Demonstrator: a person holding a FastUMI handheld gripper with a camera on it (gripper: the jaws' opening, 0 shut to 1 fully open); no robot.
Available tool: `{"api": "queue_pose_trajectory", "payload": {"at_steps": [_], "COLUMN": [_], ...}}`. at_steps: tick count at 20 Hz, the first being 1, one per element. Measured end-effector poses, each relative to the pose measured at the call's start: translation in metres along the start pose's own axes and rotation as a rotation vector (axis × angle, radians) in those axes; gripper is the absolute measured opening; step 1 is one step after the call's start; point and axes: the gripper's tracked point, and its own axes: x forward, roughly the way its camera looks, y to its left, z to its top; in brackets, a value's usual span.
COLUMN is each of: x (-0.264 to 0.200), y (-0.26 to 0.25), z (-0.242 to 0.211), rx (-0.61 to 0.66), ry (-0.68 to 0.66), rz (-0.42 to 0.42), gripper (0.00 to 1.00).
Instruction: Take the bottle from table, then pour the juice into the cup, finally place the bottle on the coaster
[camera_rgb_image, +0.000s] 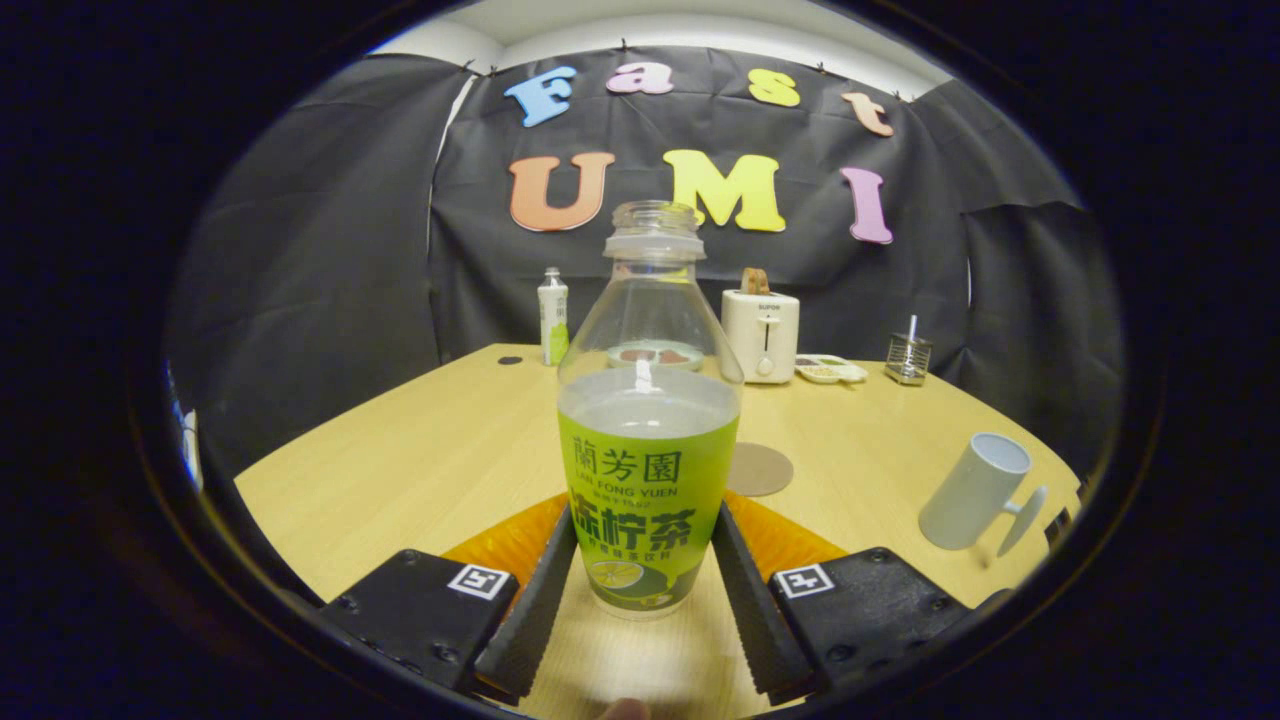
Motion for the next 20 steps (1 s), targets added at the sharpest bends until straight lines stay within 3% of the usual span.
{"api": "queue_pose_trajectory", "payload": {"at_steps": [9,20], "x": [-0.019,0.000], "y": [-0.020,-0.040], "z": [0.058,0.062], "rx": [0.262,0.731], "ry": [-0.076,-0.057], "rz": [0.055,0.198], "gripper": [0.80,0.80]}}
